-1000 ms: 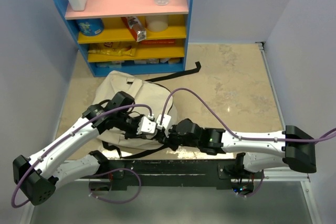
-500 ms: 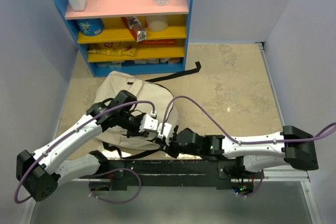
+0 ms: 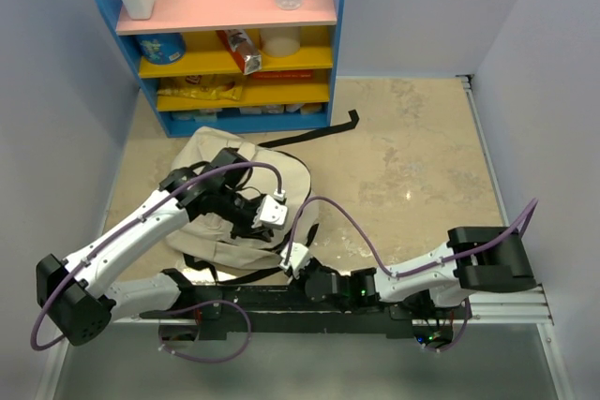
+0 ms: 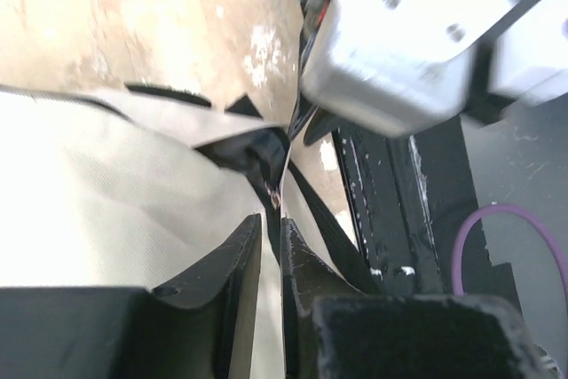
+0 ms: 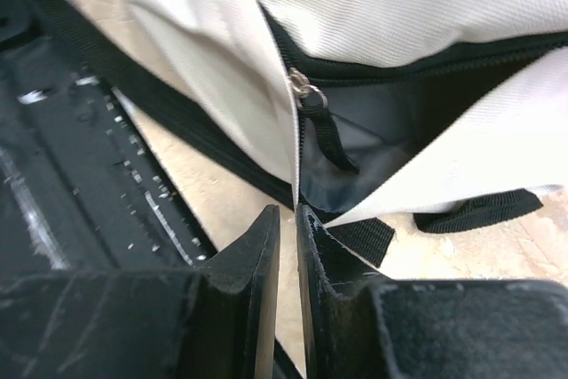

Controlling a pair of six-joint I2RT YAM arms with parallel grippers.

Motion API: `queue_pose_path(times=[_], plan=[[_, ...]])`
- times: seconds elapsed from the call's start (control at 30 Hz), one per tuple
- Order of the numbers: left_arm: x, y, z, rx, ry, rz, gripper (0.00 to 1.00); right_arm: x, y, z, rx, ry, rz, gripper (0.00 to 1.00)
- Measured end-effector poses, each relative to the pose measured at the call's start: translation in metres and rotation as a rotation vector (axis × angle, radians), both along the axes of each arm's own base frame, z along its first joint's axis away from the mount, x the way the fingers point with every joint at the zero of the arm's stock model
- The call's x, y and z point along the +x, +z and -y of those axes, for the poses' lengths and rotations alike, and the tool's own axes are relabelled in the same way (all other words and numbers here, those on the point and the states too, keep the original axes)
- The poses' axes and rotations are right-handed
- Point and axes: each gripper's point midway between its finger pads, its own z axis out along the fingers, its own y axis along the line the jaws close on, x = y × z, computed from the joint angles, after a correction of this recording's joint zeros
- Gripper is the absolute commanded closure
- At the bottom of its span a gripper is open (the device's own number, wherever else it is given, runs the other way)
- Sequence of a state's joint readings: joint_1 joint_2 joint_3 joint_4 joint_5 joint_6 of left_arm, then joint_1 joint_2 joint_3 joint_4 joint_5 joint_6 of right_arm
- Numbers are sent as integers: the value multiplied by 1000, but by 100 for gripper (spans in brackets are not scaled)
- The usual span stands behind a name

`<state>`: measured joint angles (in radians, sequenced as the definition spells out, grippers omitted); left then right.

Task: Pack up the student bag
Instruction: Adjust the student bag at the center of the board.

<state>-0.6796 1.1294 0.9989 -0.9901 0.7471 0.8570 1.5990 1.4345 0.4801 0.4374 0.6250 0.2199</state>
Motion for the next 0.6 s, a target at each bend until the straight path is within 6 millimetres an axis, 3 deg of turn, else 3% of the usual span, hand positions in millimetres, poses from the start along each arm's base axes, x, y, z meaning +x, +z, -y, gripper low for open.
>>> queue_pose_path(times=[0.1,0.2,0.37,0.6], plan=[[-7,11,9,-34,-44,-8,79,5,-3,1,25,-43,0,82],[-20,7,15,-31,-94,-31,79,7,-2,3,49,-69,0,81],[-36,-23,13,36,-136,-105,79,8,-2,7,100,-83,-7,81],[-37,-49,17,98,-151,-162,79,9,-2,10,157,-100,-8,83]])
